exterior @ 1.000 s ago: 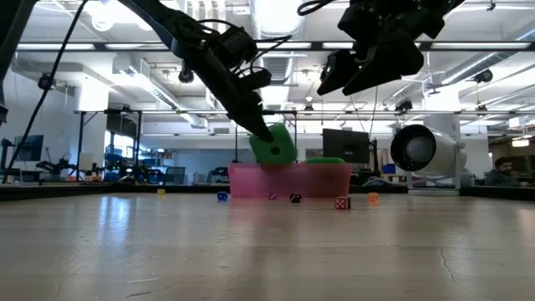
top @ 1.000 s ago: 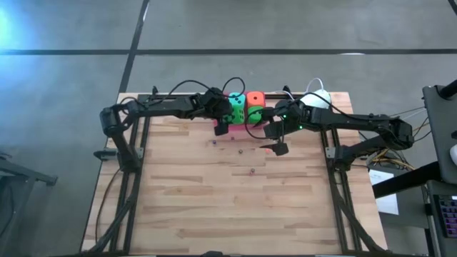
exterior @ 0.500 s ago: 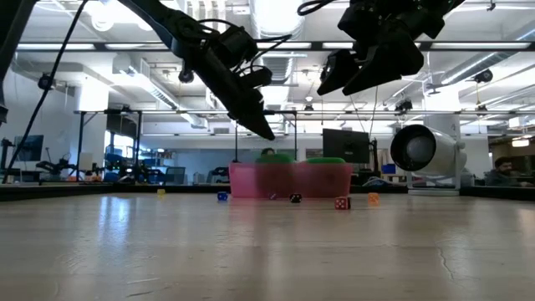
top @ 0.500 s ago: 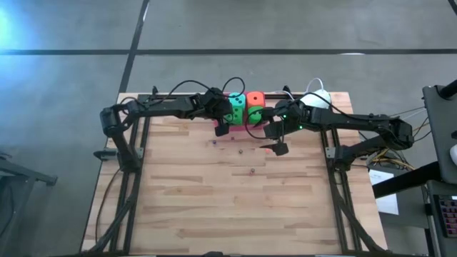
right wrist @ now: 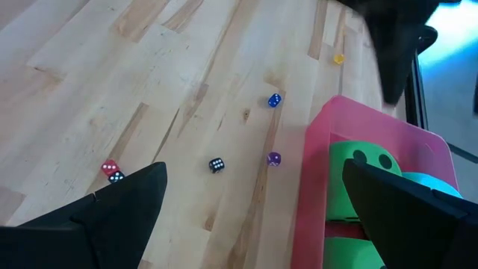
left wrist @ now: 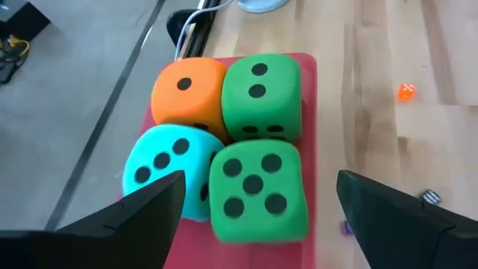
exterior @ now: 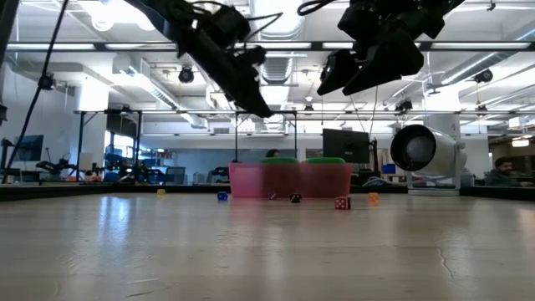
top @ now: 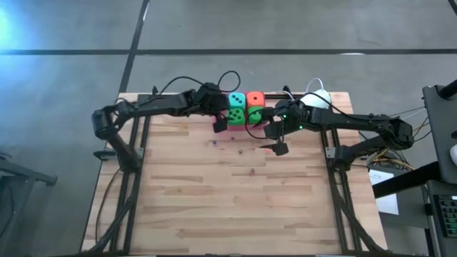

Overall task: Pick & Place Dice
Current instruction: Put the left small orange dice into the the pink bin

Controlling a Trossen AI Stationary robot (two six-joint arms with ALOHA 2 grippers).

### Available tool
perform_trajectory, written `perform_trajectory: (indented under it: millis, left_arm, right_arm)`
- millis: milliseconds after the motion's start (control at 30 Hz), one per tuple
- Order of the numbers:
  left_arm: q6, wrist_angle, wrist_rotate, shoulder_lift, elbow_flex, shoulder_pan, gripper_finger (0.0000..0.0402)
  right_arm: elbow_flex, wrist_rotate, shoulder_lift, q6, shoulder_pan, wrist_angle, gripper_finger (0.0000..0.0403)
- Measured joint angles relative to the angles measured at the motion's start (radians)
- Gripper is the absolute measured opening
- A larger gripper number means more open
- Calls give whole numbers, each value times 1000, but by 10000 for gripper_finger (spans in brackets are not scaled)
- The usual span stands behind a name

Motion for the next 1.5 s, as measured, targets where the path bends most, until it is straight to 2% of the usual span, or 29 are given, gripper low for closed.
perform_trajectory:
  millis: [400,700,833,1000,1367,1500]
  left_arm:
    - [-35,-285,0,-249,-19,-47,337]
    - [-86,-260,-3,-390,-236,-111,329]
    - [-143,-259,-66,-438,-324,-100,325]
    - [-186,-265,-172,-442,-382,-80,319]
    - [-185,-273,-177,-437,-418,-68,303]
    - [-223,-270,-205,-437,-419,-67,286]
  right_arm:
    - [0,0,0,-2,0,0,400]
    - [0,0,0,-2,0,1,400]
    - [0,0,0,1,0,1,400]
    - [0,0,0,-2,0,1,400]
    - [0,0,0,5,0,11,400]
    - [0,0,0,5,0,25,400]
